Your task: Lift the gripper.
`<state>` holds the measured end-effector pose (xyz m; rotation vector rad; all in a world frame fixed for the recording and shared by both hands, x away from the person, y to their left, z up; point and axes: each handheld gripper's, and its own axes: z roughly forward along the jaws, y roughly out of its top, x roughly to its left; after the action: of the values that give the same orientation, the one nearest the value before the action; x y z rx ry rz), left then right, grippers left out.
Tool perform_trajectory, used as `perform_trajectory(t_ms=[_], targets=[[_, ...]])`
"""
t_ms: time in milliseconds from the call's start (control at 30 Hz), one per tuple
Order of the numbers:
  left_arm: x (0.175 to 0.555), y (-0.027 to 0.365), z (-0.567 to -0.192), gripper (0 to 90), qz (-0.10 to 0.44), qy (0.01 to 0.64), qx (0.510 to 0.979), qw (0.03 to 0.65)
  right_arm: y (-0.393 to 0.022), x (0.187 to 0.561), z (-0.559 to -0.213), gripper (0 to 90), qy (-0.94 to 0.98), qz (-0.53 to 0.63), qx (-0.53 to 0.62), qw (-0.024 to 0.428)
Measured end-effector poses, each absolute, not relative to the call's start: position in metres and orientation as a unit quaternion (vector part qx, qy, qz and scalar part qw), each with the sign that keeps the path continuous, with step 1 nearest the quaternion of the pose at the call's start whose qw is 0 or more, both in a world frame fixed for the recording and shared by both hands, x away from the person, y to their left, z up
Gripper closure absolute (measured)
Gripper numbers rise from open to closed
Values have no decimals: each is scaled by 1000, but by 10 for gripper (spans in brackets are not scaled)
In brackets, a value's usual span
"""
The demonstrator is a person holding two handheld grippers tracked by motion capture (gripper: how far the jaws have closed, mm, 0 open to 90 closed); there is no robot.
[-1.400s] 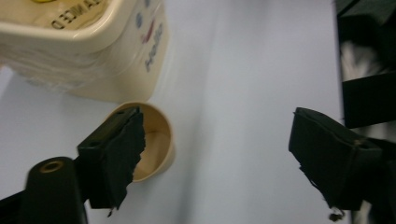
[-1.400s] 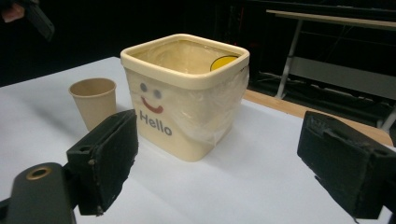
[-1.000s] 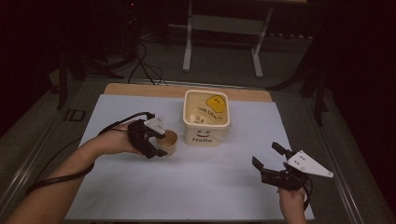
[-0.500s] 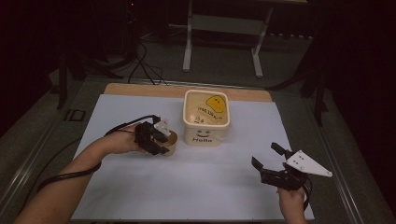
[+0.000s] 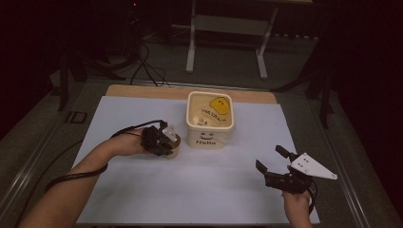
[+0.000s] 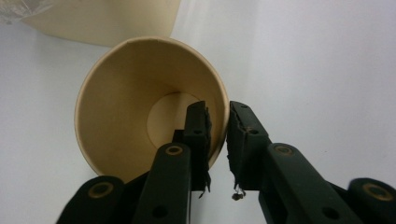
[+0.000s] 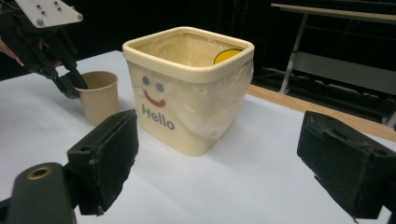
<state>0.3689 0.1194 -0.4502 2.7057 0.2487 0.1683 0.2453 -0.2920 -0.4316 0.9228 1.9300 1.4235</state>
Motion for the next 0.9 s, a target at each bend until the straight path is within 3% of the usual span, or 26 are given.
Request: perform_trajectory(t_ms=[533,900], targets=[[370,123,-448,886,63,57,975,204,-292,246,-432,126,722,529,346,280],[366,135,-416,888,57,62,972,219,-292,246,-432,126,721,531,348,279]])
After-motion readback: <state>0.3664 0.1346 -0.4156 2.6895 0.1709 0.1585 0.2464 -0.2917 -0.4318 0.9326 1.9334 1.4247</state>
